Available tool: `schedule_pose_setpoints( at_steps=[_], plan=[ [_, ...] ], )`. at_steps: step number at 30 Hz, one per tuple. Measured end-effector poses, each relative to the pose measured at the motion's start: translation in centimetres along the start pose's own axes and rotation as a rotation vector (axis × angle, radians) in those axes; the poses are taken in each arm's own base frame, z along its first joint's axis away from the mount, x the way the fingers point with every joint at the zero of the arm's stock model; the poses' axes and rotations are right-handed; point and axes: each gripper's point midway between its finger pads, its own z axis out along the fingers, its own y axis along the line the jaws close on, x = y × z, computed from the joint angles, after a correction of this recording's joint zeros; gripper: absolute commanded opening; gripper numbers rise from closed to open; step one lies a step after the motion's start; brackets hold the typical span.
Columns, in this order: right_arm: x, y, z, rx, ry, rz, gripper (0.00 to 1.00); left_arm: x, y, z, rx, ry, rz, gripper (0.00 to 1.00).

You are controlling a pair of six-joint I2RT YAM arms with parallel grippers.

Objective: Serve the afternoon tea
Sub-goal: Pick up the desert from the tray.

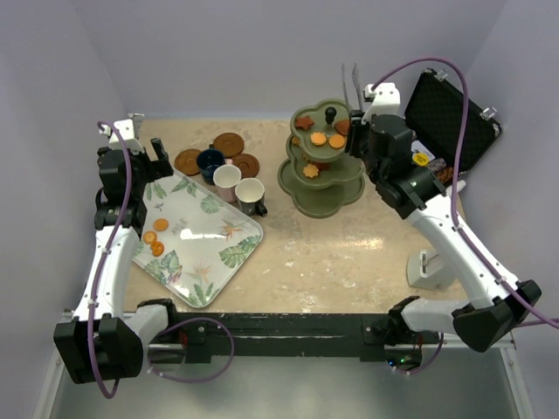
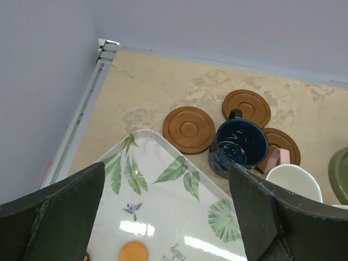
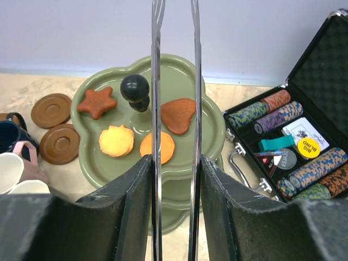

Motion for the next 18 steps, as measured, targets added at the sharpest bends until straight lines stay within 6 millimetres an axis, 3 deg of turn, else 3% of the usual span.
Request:
schedule_pose_setpoints(
  at_steps=[4, 12, 18],
  plan=[
    [-0.7, 1.0, -1.1, -0.035, -0.021, -0.002, 0.41, 0.0, 0.0, 0.0, 0.000, 0.000, 0.000, 0.99],
    [-0.6, 10.1, -6.2, -0.254, -0.048, -0.062, 0.41, 0.0, 0.0, 0.0, -0.001, -0.001, -0.002, 0.99],
    [1.7, 14.9, -7.4, -0.324, -0.015, -0.119, 0.41, -0.5, 0.3, -0.2, -0.015, -0.029, -0.031, 0.99]
  ],
)
